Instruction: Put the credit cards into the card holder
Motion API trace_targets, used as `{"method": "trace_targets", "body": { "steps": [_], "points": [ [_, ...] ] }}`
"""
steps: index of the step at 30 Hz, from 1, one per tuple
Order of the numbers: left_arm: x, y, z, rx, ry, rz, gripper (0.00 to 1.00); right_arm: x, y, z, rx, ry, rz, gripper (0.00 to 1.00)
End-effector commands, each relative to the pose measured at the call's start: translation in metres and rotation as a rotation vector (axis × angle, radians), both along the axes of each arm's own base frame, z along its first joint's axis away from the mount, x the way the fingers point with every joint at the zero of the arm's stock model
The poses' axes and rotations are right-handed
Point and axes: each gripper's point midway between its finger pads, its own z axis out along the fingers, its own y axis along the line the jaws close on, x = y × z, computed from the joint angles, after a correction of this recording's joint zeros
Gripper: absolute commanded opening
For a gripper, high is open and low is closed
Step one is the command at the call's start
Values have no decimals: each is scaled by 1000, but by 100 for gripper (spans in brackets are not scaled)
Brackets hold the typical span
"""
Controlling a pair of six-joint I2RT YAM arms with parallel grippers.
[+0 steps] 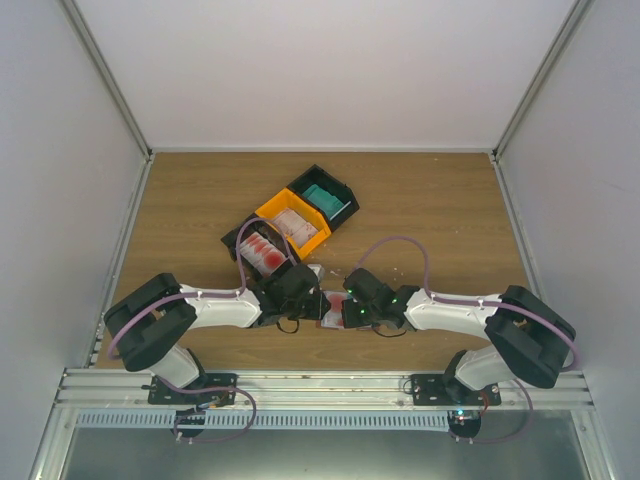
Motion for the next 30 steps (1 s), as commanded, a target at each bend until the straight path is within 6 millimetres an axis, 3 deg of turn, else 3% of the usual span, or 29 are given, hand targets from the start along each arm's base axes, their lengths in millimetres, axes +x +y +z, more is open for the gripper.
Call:
{"method": "trace_targets", "body": {
  "steps": [1,13,24,30],
  "points": [
    [11,-8,17,-29,-63,-4,19,-24,-30,-36,-137,98,1,0],
    [9,-12,18,-49,-64,-28,13,-24,-29,-37,-135,100,2,1],
    [-6,-36,36,-177,-49,-158,15,-23,-20,-28,-71,86,12,1],
    [-11,-40,29,-182,-11,-178,16,-22,-15,-19,-13,65,10,6]
  ]
}}
